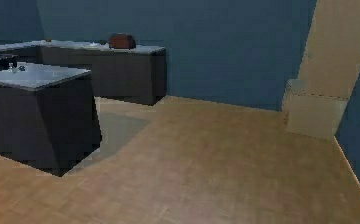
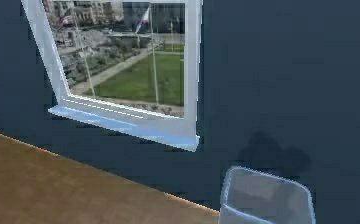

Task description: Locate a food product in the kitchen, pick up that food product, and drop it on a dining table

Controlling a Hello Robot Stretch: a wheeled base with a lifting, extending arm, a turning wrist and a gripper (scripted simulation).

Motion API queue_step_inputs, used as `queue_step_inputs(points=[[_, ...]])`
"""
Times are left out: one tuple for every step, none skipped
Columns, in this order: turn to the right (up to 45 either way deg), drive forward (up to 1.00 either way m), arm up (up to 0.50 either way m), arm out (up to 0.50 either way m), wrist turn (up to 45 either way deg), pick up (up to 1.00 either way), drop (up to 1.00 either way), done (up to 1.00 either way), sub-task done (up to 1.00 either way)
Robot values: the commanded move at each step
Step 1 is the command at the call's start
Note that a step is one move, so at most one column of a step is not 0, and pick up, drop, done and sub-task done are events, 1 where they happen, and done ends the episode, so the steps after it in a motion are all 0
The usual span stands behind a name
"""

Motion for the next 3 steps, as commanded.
queue_step_inputs(points=[[-42.0, 0.00, 0.00, 0.00, 0.0, 0.00, 0.00, 0.00, 0.00], [0.0, 1.00, 0.00, 0.00, 0.0, 0.00, 0.00, 0.00, 0.00], [-3.0, 0.00, 0.00, 0.00, 0.0, 0.00, 0.00, 0.00, 0.00]])
